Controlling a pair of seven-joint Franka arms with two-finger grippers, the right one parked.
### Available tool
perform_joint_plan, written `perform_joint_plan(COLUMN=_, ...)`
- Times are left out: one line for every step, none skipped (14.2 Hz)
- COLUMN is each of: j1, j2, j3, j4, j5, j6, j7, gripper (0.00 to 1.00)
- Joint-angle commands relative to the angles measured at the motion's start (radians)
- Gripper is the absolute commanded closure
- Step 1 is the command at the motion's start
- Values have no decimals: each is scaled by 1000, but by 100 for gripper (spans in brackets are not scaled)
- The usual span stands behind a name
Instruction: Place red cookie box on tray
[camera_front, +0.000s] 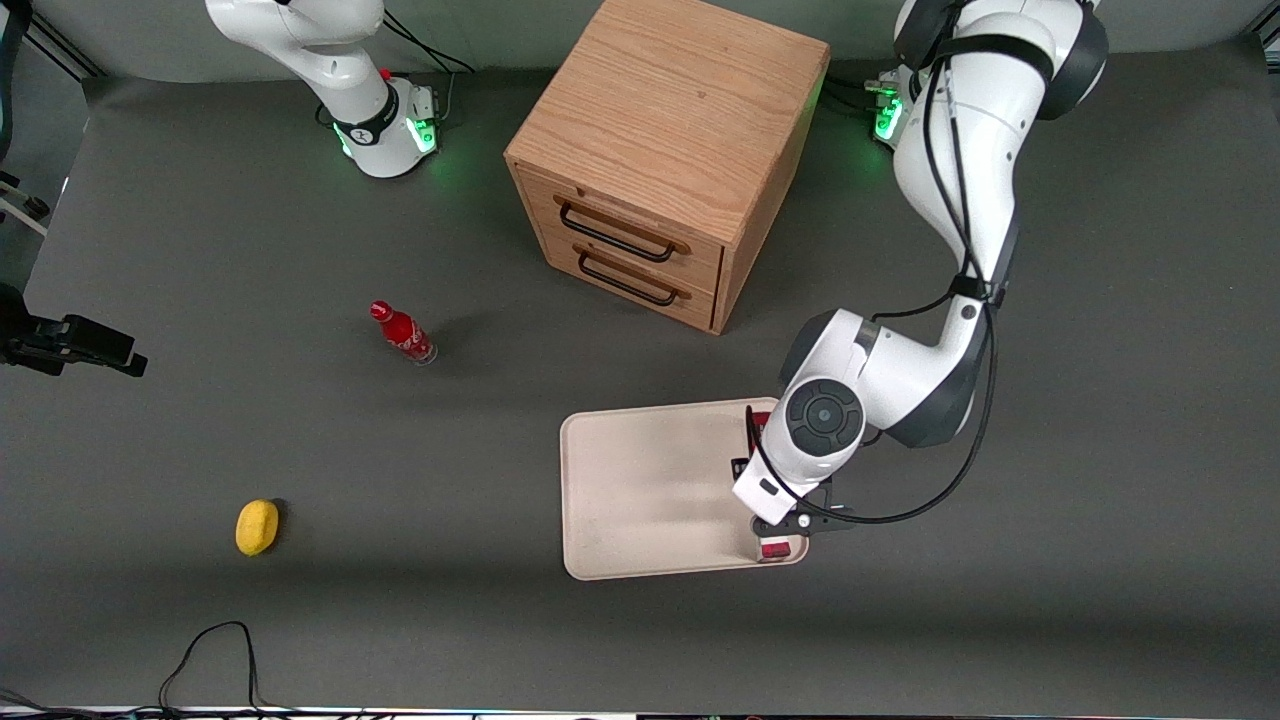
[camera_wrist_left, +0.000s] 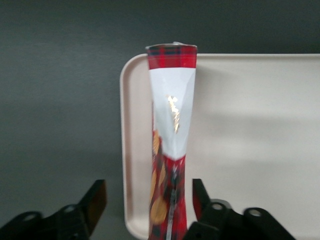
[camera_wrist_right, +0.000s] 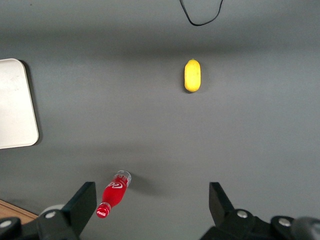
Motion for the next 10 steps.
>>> perform_joint_plan(j1=-1, j2=-168, j3=-2, j4=-28, j5=18, j6=-163, j7=-29, gripper=0)
perform_joint_plan(j1=-1, j2=-222, j3=-2, j4=-31, j5=19, j6=-230, j7=-26, gripper=0)
perform_joint_plan(j1=1, j2=-269, j3=-2, j4=-31, j5=20, j6=-292, j7=-23, gripper=0)
perform_joint_plan(j1=5, j2=-317, j3=0, j4=-36, j5=20, j6=-336, j7=-19, gripper=0)
perform_joint_plan(j1=30, j2=-360, j3=-2, j4=-40, j5=20, j6=-369, j7=-11, gripper=0)
perform_joint_plan(j1=51, j2=-395, j3=-3, j4=-55, j5=20, j6=-399, j7=-7, gripper=0)
perform_joint_plan(j1=73, j2=-435, j3=-3, j4=-92, j5=18, j6=-404, j7=6, gripper=0)
perform_joint_plan(j1=94, j2=-490, j3=-3, j4=-159, j5=18, j6=-388, j7=26, gripper=0)
perform_joint_plan(j1=120, j2=-544, j3=-3, j4=-230, j5=18, j6=-366, j7=67, gripper=0)
perform_joint_plan(j1=148, j2=-599, j3=-3, j4=-299, j5=16, j6=-333, j7=108, gripper=0)
